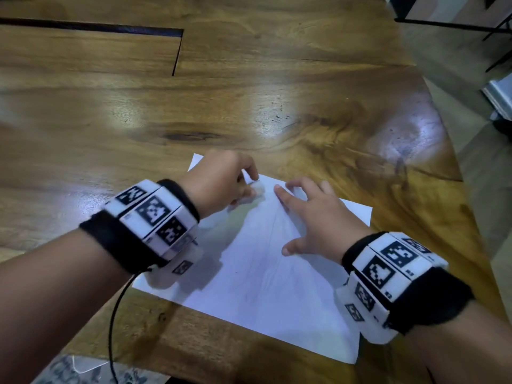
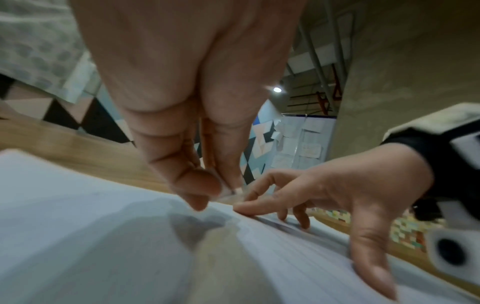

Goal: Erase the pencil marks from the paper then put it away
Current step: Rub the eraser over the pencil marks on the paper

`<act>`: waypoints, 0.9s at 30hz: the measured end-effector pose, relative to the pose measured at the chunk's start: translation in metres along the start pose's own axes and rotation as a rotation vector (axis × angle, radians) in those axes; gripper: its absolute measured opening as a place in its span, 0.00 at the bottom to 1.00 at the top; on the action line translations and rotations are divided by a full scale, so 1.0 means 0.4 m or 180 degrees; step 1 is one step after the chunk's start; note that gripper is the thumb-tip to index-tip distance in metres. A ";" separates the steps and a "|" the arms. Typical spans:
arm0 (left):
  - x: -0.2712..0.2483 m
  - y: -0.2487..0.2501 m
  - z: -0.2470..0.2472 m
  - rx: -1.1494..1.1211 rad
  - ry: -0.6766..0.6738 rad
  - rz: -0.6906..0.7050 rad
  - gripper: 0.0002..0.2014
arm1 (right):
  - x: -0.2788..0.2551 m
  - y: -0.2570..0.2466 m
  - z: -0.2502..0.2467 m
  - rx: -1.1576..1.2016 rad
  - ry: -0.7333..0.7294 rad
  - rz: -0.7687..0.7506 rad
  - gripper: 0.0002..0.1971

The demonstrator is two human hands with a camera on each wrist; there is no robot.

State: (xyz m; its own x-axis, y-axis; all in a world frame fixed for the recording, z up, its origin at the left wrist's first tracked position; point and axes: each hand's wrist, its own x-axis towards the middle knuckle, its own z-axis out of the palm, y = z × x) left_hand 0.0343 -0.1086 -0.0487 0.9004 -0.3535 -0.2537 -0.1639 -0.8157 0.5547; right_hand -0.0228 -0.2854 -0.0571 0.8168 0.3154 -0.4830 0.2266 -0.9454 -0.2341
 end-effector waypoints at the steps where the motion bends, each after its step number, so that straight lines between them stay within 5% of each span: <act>1: 0.016 0.014 0.003 0.0108 0.0008 0.0056 0.08 | 0.001 0.003 0.000 -0.0023 -0.0020 -0.0010 0.53; 13: 0.043 0.021 0.034 0.0244 0.0469 0.0078 0.05 | 0.003 0.004 0.014 -0.0012 -0.0058 0.0026 0.56; 18: 0.020 0.007 0.034 0.0159 0.0056 0.0145 0.03 | 0.010 0.001 0.008 0.0025 -0.0136 0.0062 0.57; 23: 0.032 0.008 0.036 0.0042 0.0394 -0.0092 0.03 | 0.016 -0.001 0.007 0.0029 -0.0151 0.0088 0.58; 27: 0.027 0.005 0.033 0.0121 0.0041 -0.0011 0.01 | 0.017 0.000 0.008 0.0033 -0.0146 0.0090 0.58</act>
State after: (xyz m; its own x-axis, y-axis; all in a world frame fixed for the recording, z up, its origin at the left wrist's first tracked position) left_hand 0.0384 -0.1201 -0.0606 0.9060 -0.3449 -0.2452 -0.1758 -0.8338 0.5233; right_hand -0.0188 -0.2831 -0.0631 0.7976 0.2921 -0.5278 0.1979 -0.9532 -0.2285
